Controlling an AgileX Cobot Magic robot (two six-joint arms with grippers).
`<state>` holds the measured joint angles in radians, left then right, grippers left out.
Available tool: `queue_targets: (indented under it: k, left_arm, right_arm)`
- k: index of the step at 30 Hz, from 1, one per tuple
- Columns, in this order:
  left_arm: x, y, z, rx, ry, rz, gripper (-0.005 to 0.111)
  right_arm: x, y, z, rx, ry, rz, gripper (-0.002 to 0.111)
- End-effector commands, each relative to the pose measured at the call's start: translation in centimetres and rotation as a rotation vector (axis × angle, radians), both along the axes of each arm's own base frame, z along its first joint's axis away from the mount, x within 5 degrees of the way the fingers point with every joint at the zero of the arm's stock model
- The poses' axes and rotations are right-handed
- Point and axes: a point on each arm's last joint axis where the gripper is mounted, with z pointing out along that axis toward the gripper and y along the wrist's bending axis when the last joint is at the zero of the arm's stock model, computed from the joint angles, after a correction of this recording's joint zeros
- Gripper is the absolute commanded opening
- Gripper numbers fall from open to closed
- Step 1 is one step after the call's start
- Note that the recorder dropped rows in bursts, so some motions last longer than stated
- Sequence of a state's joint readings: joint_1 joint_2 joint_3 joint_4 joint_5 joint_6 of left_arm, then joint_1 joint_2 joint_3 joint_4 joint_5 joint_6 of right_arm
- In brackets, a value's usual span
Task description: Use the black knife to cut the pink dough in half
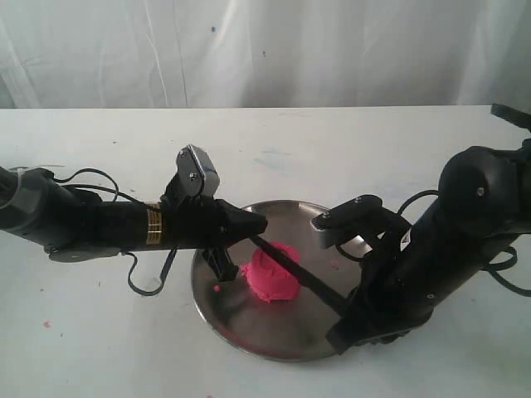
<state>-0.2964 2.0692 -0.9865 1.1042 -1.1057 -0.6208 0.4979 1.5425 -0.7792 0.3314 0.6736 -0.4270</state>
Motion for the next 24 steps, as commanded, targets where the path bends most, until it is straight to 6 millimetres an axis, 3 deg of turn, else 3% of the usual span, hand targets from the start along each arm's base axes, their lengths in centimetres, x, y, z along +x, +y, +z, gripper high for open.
queue_targets:
  k: [1,24]
  left_arm:
    - [-0.03,-0.19,0.00,0.021,0.004,-0.002,0.000]
    - [-0.08,-0.21,-0.03,0.025,0.003,-0.009,0.000]
  right_arm:
    - [0.03,-0.03,0.02,-0.005,-0.011,0.002,0.000]
    - [0.11,0.00,0.04,-0.001,-0.021,-0.001,0.000]
